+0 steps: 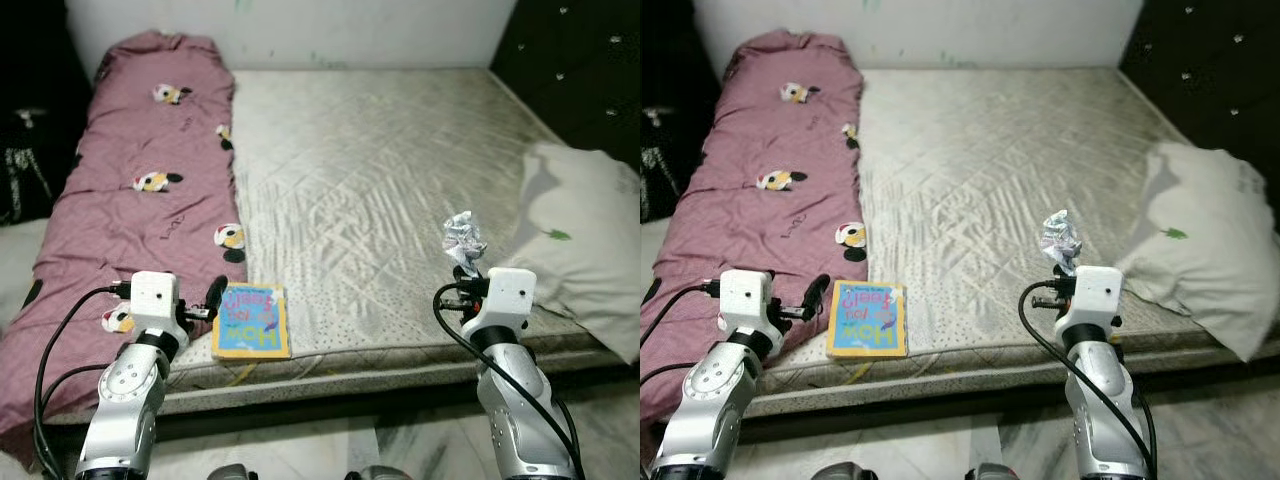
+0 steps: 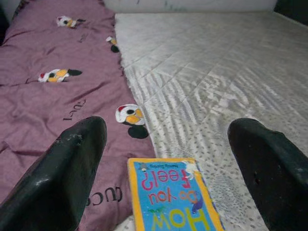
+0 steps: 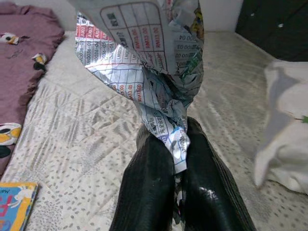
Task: Clean up the room
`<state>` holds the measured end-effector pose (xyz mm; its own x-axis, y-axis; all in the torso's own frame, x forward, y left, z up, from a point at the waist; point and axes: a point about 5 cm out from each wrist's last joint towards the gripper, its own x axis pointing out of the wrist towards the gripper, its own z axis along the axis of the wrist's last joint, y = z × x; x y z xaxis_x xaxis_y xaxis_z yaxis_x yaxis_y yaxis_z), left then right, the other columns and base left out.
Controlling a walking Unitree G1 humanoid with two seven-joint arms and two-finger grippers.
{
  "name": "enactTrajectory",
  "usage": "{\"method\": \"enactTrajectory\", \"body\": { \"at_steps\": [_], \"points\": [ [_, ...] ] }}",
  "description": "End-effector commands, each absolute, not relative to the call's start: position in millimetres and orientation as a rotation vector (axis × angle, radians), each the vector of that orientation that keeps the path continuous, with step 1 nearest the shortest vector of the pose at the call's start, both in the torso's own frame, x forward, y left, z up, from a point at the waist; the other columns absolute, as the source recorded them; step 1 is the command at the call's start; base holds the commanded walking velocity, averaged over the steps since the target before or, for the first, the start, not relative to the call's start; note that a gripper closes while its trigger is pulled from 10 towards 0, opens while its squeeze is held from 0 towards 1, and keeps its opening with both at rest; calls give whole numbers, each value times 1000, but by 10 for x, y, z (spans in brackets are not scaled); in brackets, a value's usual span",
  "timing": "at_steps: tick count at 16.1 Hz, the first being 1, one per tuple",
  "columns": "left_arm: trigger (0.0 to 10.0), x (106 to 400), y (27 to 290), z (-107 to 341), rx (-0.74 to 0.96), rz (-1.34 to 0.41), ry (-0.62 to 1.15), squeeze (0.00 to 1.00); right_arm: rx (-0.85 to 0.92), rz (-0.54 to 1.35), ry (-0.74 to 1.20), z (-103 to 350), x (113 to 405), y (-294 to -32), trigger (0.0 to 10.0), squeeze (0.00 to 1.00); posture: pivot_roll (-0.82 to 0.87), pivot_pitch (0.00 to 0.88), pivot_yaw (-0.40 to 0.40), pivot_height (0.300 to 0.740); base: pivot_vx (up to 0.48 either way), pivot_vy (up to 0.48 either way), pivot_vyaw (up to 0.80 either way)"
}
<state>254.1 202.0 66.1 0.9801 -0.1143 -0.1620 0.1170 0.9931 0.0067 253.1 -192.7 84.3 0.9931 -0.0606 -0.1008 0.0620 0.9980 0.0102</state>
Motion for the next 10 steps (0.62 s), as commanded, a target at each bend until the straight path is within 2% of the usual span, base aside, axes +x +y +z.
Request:
{"method": "enactTrajectory", "body": {
  "at_steps": [1,4,10],
  "points": [
    [10000,2540,2019,677,21,-125,155,0,13,-61,100,854,2545,-1929,10000,0,-57,46,-34,740,270,0,0],
    [10000,2535,2013,675,24,-127,155,0,9,-59,102,850,2543,-1930,10000,0,-55,48,-36,740,270,0,0],
    [10000,2586,1962,744,71,-126,139,0,-11,-38,75,936,2612,-1888,10000,0,-38,79,-27,740,0,0,0]
  ]
}}
